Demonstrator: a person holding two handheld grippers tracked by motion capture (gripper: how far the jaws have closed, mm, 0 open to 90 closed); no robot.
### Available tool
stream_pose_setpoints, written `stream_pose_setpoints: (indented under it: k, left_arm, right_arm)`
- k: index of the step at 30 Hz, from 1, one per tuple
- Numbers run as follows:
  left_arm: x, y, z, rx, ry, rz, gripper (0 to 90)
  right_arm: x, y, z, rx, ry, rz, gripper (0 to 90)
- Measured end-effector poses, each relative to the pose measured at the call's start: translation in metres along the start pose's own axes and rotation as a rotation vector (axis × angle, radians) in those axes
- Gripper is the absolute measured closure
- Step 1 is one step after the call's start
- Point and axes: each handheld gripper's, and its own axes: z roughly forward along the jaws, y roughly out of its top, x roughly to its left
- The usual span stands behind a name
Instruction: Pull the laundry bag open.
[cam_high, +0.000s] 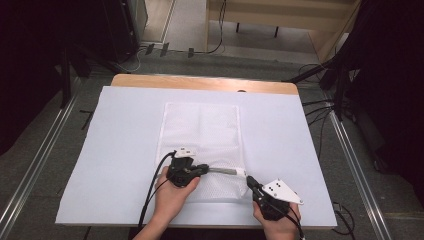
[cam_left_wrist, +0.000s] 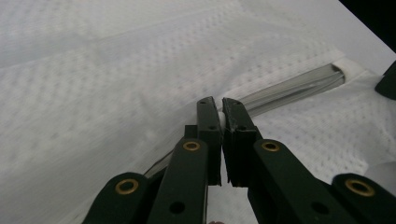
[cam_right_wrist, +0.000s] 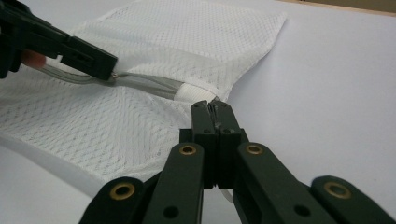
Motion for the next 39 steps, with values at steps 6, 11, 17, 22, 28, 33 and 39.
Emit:
stream_pose_setpoints:
  k: [6,11,17,22,28,33,39]
  left_arm:
    - [0.029,-0.013,-0.024,-0.014,0.073,-0.036,87.6]
    - [0.056,-0.024,-0.049,-0.025,0.119,-0.073,87.5]
    - [0.072,-0.033,-0.071,-0.038,0.139,-0.086,87.5]
    - [0.078,-0.039,-0.082,-0.034,0.152,-0.077,87.4]
    - [0.085,-0.047,-0.094,-0.041,0.168,-0.08,87.1]
    - [0.093,-0.053,-0.104,-0.055,0.175,-0.109,86.8]
    - [0.094,-0.062,-0.109,-0.099,0.194,-0.089,83.8]
  right_arm:
    - [0.002,0.0,-0.001,-0.003,-0.017,-0.015,90.0]
    - [-0.001,0.001,-0.002,-0.004,-0.022,-0.002,90.0]
    - [-0.003,0.001,-0.002,-0.004,-0.026,0.002,90.0]
    - [-0.003,0.001,-0.002,-0.004,-0.028,-0.007,90.0]
    - [0.001,0.001,-0.002,0.005,-0.036,-0.044,90.0]
    - [0.0,0.001,-0.002,0.006,-0.036,-0.042,90.0]
    - [0.006,0.001,-0.002,0.01,-0.04,-0.058,90.0]
